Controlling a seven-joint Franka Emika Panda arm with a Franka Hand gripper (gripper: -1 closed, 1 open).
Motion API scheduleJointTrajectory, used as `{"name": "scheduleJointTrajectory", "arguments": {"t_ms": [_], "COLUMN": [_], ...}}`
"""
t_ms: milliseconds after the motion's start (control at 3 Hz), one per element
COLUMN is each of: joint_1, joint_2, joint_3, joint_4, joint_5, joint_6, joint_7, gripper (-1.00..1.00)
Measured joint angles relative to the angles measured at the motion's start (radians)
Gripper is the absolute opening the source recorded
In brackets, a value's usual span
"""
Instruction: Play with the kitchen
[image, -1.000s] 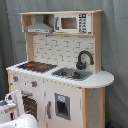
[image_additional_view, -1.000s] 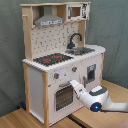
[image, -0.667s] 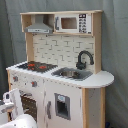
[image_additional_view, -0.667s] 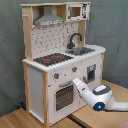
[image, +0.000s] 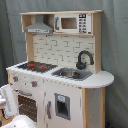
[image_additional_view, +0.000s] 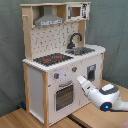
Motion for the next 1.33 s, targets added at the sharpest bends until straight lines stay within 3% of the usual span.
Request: {"name": "scheduleJointTrajectory", "arguments": {"t_ms": [333,667,1333], "joint_1": [0.073,0.113,0.117], "joint_2": [0.000,0.000,0.000], "joint_3": [-0.038,-0.074,-0.115], "joint_4": [-0.019,-0.020,0.004], "joint_5": [-0.030,-0.091,-0.195], "joint_6": [-0.039,-0.054,-0.040], "joint_7": [-0.062,-0.137,-0.335], "gripper": [1.00,1.00,1.00]}}
